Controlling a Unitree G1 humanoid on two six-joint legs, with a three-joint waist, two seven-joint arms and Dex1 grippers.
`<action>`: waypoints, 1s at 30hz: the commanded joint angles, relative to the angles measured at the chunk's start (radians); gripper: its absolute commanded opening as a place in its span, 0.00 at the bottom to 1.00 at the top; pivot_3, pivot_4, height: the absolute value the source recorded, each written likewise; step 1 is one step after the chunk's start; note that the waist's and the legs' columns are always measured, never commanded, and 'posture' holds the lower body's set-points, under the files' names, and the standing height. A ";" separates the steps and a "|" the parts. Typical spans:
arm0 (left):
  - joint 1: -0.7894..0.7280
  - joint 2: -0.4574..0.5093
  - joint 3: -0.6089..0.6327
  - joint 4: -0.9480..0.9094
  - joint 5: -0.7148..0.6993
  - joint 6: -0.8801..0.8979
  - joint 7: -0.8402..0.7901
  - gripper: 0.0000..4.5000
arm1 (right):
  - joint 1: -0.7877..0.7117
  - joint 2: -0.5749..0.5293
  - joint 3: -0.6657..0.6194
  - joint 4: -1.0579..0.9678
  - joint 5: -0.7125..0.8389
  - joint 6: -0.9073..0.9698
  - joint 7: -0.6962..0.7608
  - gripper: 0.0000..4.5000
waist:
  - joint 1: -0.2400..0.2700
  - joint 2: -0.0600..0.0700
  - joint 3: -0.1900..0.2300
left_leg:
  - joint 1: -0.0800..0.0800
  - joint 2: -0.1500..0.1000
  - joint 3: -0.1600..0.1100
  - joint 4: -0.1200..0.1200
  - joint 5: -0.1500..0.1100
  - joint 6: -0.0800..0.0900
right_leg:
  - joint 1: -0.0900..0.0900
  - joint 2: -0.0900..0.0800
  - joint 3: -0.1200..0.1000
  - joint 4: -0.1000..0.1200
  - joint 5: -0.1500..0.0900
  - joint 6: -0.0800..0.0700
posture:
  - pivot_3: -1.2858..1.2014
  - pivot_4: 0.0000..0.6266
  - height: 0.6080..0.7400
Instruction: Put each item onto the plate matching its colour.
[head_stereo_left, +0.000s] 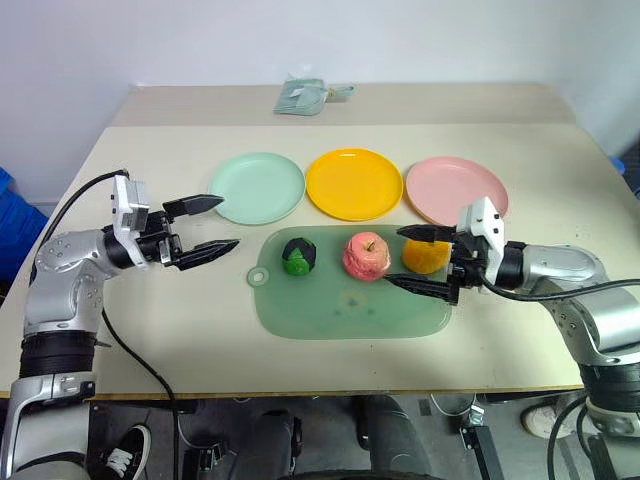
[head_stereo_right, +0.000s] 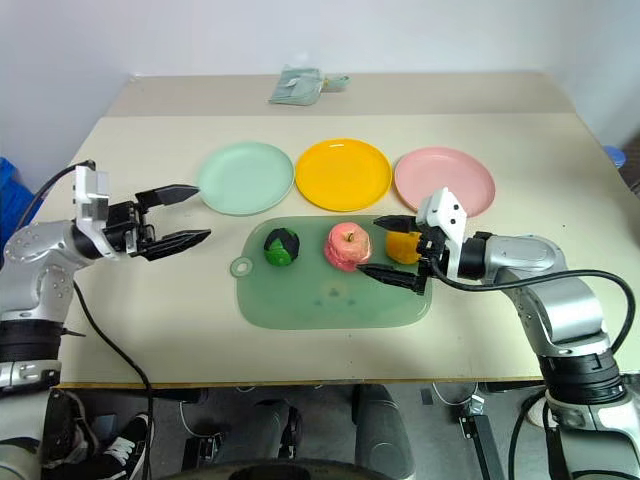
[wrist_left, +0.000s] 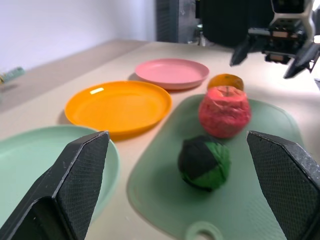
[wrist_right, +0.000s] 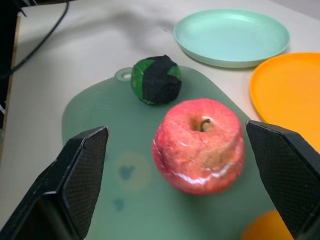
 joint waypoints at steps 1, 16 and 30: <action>0.009 0.018 0.020 -0.064 -0.029 0.020 0.000 1.00 | -0.020 -0.006 -0.019 0.013 -0.006 -0.035 0.007 0.99 | -0.001 0.000 0.000 | 0.000 0.000 0.000 0.000 0.000 0.000 | 0.000 0.000 0.000 0.000 0.000 0.000 | 0.52 0.24 1.00; 0.014 -0.024 0.014 -0.104 -0.025 0.018 0.048 1.00 | -0.132 0.025 0.023 0.065 -0.015 -0.035 0.008 0.99 | -0.001 0.000 0.000 | 0.000 0.000 0.000 0.000 0.000 -0.001 | 0.000 0.000 0.000 0.000 0.000 0.000 | 0.52 0.24 1.00; 0.026 -0.068 -0.064 -0.079 0.055 -0.094 0.041 1.00 | -0.159 0.048 0.050 0.108 -0.036 -0.052 0.014 0.99 | -0.001 0.000 0.000 | 0.000 0.000 0.000 0.000 0.000 -0.001 | 0.000 0.000 0.000 0.000 0.000 0.000 | 0.52 0.24 1.00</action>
